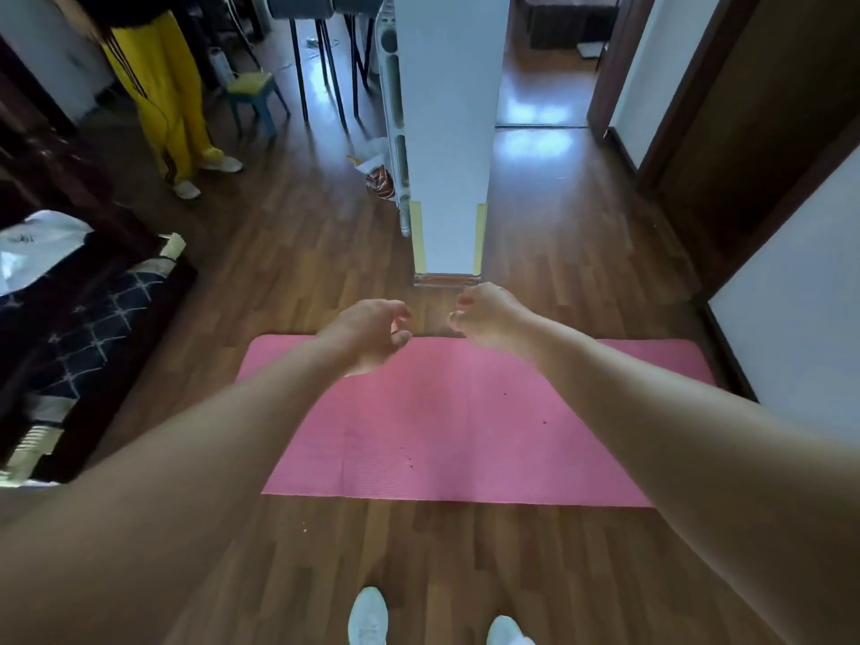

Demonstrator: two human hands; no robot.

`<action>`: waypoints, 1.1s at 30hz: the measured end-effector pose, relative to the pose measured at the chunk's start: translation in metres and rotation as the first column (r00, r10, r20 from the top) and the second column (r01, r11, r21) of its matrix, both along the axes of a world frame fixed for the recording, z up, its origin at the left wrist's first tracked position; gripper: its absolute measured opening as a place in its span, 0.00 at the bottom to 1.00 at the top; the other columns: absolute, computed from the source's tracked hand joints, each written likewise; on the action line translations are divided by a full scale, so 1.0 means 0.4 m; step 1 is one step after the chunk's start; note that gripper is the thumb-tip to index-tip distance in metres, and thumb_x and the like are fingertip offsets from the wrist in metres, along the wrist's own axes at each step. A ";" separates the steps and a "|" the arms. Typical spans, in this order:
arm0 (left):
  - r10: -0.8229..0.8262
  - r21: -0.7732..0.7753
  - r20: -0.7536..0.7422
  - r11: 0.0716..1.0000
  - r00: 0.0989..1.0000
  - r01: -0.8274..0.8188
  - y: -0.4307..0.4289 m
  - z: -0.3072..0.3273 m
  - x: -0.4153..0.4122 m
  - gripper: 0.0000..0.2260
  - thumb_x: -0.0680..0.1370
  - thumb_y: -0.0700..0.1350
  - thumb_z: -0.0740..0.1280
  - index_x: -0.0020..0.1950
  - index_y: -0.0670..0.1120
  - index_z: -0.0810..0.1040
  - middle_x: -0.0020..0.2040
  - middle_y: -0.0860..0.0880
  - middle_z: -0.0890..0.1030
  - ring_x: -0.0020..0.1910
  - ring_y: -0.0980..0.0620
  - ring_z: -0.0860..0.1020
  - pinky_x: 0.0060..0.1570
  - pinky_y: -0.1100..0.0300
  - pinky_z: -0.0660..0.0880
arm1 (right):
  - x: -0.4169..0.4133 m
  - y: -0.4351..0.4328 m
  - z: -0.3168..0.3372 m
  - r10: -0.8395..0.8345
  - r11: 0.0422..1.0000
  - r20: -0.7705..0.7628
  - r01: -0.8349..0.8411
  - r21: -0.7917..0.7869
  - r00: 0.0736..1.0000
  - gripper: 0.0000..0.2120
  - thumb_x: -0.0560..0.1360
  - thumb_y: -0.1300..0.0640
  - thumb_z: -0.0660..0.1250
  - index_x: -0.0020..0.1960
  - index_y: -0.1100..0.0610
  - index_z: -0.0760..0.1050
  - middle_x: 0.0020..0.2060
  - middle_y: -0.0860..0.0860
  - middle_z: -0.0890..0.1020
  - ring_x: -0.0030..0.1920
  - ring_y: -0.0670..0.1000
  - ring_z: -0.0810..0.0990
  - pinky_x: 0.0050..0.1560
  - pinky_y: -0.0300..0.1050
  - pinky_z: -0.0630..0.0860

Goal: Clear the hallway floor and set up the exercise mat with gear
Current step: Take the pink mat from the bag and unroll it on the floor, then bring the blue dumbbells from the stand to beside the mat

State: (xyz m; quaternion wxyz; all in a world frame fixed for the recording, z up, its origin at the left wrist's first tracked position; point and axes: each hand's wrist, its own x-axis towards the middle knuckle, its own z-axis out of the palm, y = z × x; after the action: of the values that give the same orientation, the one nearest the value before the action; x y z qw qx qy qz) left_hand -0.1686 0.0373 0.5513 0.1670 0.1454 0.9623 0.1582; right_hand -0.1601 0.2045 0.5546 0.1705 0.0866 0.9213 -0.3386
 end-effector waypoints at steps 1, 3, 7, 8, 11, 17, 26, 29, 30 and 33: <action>0.006 0.015 -0.011 1.000 1.000 -0.006 -0.003 0.024 0.016 0.15 0.80 0.48 0.62 0.66 0.48 0.72 0.61 0.49 0.78 0.60 0.49 0.75 0.57 0.58 0.71 | 0.010 -0.004 0.029 0.019 1.000 -0.012 -0.019 0.003 1.000 0.10 0.75 0.59 0.61 0.35 0.54 0.68 0.43 0.52 0.73 0.42 0.54 0.73 0.34 0.40 0.68; 0.027 0.052 -0.030 0.998 0.999 -0.026 -0.012 0.059 0.041 0.15 0.79 0.48 0.63 0.65 0.49 0.74 0.60 0.49 0.78 0.59 0.49 0.76 0.58 0.57 0.72 | 0.025 -0.013 0.068 0.017 1.000 -0.026 -0.017 -0.002 1.000 0.12 0.75 0.60 0.61 0.33 0.52 0.67 0.39 0.51 0.74 0.38 0.52 0.72 0.30 0.39 0.66; 0.036 0.150 -0.080 0.988 0.996 -0.024 -0.035 0.114 0.065 0.13 0.78 0.47 0.64 0.62 0.49 0.76 0.57 0.49 0.80 0.55 0.51 0.78 0.53 0.62 0.72 | 0.054 -0.047 0.121 -0.126 0.990 -0.070 0.122 -0.069 0.990 0.09 0.72 0.62 0.59 0.38 0.56 0.77 0.30 0.50 0.73 0.28 0.50 0.69 0.27 0.38 0.64; 0.025 0.163 -0.091 0.987 0.996 -0.010 -0.038 0.124 0.063 0.13 0.78 0.47 0.65 0.62 0.50 0.77 0.57 0.49 0.81 0.54 0.51 0.78 0.53 0.62 0.72 | 0.059 -0.055 0.133 -0.145 0.987 -0.081 0.139 -0.079 0.986 0.09 0.72 0.62 0.60 0.40 0.57 0.78 0.32 0.50 0.74 0.29 0.50 0.70 0.29 0.38 0.65; -0.053 0.180 -0.126 0.981 0.991 0.076 -0.051 0.156 0.031 0.11 0.77 0.45 0.66 0.59 0.50 0.78 0.55 0.49 0.82 0.52 0.51 0.80 0.56 0.58 0.75 | 0.065 -0.071 0.167 -0.221 0.970 -0.108 0.207 -0.125 0.969 0.06 0.72 0.60 0.63 0.42 0.55 0.78 0.36 0.51 0.74 0.36 0.50 0.71 0.37 0.40 0.67; -0.362 0.151 -0.213 0.906 0.908 0.396 -0.064 0.212 -0.053 0.09 0.77 0.42 0.64 0.56 0.47 0.80 0.52 0.47 0.83 0.53 0.47 0.80 0.54 0.56 0.74 | 0.097 -0.111 0.228 -0.455 0.890 -0.272 0.446 -0.098 0.848 0.12 0.71 0.62 0.61 0.46 0.63 0.82 0.44 0.60 0.84 0.43 0.57 0.82 0.41 0.47 0.78; -0.780 0.210 -0.301 0.508 0.549 0.836 -0.004 0.254 0.102 0.10 0.77 0.42 0.64 0.56 0.47 0.81 0.51 0.49 0.83 0.47 0.52 0.79 0.50 0.58 0.75 | 0.410 -0.209 0.259 -0.824 0.537 -0.348 0.812 -0.228 0.447 0.09 0.75 0.60 0.62 0.47 0.59 0.81 0.36 0.50 0.79 0.37 0.49 0.78 0.35 0.39 0.73; -0.856 0.242 -0.313 0.346 0.411 0.906 0.005 0.269 0.223 0.07 0.75 0.44 0.65 0.50 0.50 0.81 0.41 0.50 0.83 0.41 0.49 0.81 0.42 0.54 0.78 | 0.571 -0.253 0.259 -0.890 0.384 -0.349 0.896 -0.224 0.294 0.10 0.76 0.59 0.62 0.49 0.58 0.81 0.38 0.52 0.80 0.36 0.49 0.77 0.30 0.37 0.71; -0.879 0.263 -0.304 0.295 0.369 0.919 0.003 0.275 0.272 0.07 0.75 0.45 0.65 0.50 0.51 0.81 0.41 0.50 0.83 0.40 0.50 0.81 0.41 0.55 0.78 | 0.630 -0.272 0.258 -0.907 0.327 -0.346 0.919 -0.220 0.240 0.10 0.76 0.58 0.62 0.50 0.58 0.81 0.40 0.53 0.81 0.38 0.50 0.78 0.31 0.38 0.71; -0.935 0.311 -0.295 0.101 0.197 0.945 -0.021 0.287 0.433 0.10 0.75 0.43 0.66 0.53 0.51 0.82 0.46 0.55 0.83 0.45 0.58 0.81 0.47 0.62 0.77 | 0.806 -0.364 0.254 -0.936 0.143 -0.348 0.962 -0.232 0.055 0.11 0.75 0.61 0.60 0.49 0.61 0.81 0.41 0.56 0.83 0.38 0.53 0.78 0.35 0.41 0.73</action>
State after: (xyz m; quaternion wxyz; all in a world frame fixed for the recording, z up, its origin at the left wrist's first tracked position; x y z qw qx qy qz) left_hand 0.0045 0.0289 0.6662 0.1811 0.7560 0.5890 0.2209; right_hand 0.1624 0.0588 0.6562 -0.2955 0.5989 0.6586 -0.3468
